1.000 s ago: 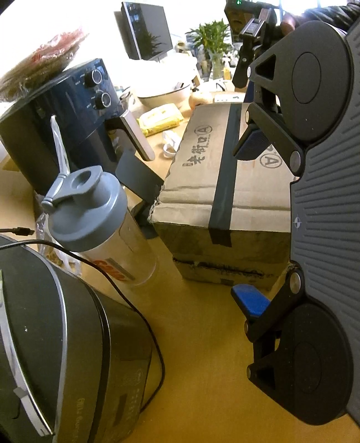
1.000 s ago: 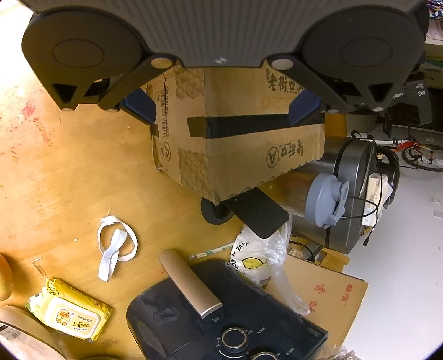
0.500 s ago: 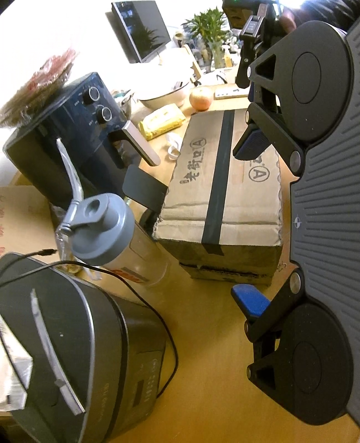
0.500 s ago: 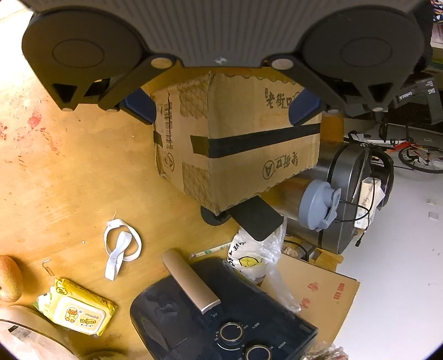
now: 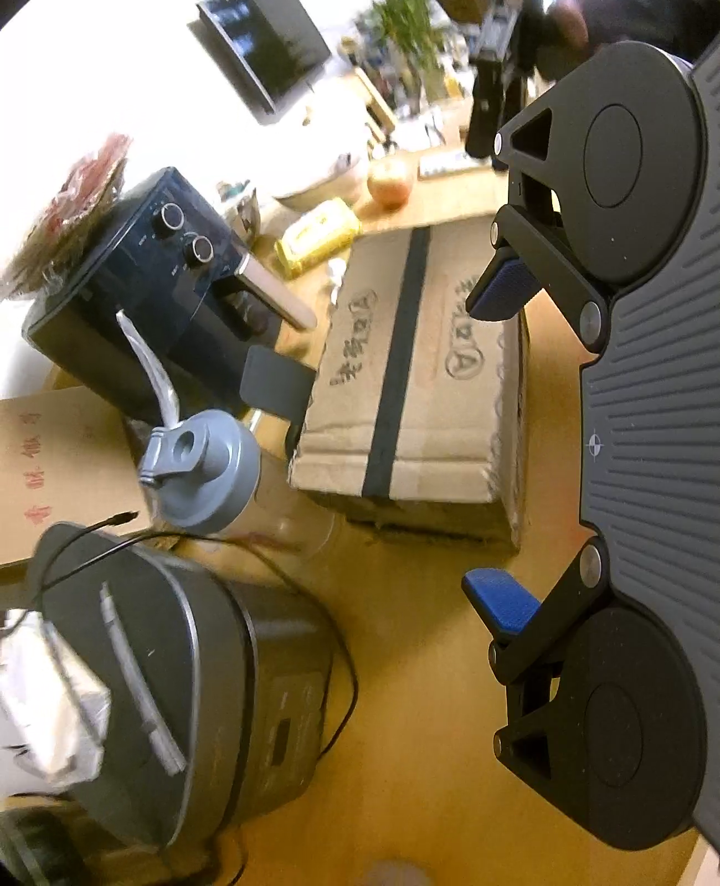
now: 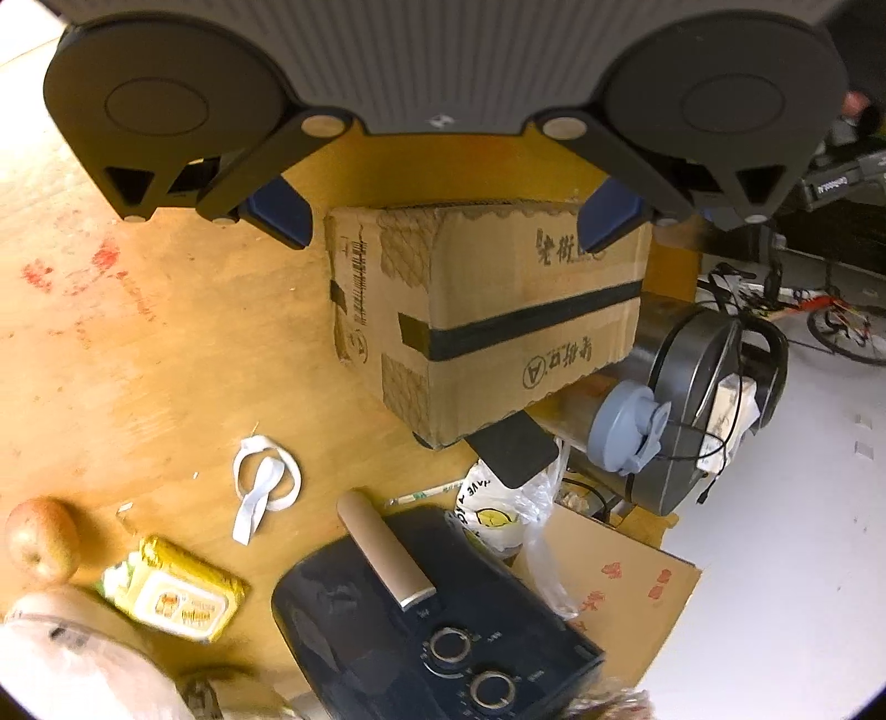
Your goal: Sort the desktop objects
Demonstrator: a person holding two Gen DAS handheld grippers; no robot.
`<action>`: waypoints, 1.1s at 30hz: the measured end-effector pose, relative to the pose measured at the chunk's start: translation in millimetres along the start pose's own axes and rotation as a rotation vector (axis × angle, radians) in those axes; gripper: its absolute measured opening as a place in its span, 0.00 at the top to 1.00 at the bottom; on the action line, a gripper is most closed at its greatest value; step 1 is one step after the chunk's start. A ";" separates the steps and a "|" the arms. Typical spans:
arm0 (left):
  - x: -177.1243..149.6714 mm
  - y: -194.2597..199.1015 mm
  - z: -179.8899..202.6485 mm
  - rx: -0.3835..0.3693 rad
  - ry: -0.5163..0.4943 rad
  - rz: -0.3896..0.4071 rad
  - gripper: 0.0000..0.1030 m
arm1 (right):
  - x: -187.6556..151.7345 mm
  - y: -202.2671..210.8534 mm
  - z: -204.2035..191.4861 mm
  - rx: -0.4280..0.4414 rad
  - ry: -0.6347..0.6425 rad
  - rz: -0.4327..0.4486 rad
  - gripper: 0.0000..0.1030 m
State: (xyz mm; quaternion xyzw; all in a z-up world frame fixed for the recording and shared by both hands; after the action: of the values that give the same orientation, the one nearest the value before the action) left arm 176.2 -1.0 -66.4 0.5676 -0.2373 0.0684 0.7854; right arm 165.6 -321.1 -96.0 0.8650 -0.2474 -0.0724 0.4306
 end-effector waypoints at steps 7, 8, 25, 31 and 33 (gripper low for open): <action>-30.9 21.3 21.3 0.178 -0.072 0.018 0.04 | -34.5 19.3 -6.4 -0.066 0.161 0.066 0.00; -36.2 23.2 25.1 0.186 -0.077 0.016 0.04 | -41.1 20.4 -7.1 -0.077 0.189 0.070 0.00; -117.0 29.4 78.3 0.223 -0.131 -0.033 0.04 | -137.9 34.0 -1.8 -0.234 0.483 0.110 0.00; -130.0 31.4 86.3 0.213 -0.113 -0.027 0.04 | -155.6 36.1 2.4 -0.260 0.515 0.108 0.00; -131.7 32.1 86.9 0.210 -0.106 -0.023 0.04 | -159.0 36.8 2.0 -0.261 0.527 0.109 0.00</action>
State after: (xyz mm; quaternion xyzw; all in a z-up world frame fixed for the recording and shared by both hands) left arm 22.8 -48.8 -77.0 0.6521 -0.2634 0.0540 0.7088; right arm 13.6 -263.2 -82.5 0.7769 -0.1617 0.1465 0.5906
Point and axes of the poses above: each gripper's, at about its wrist camera, not at the fingertips, and y roughly against the way its jaws point, z to its right, x to its top, the point moved 6 cm from there along -y, roughly the way its jaws point, and after that the axes turned 14 degrees about -y, right-handed, at the moved point
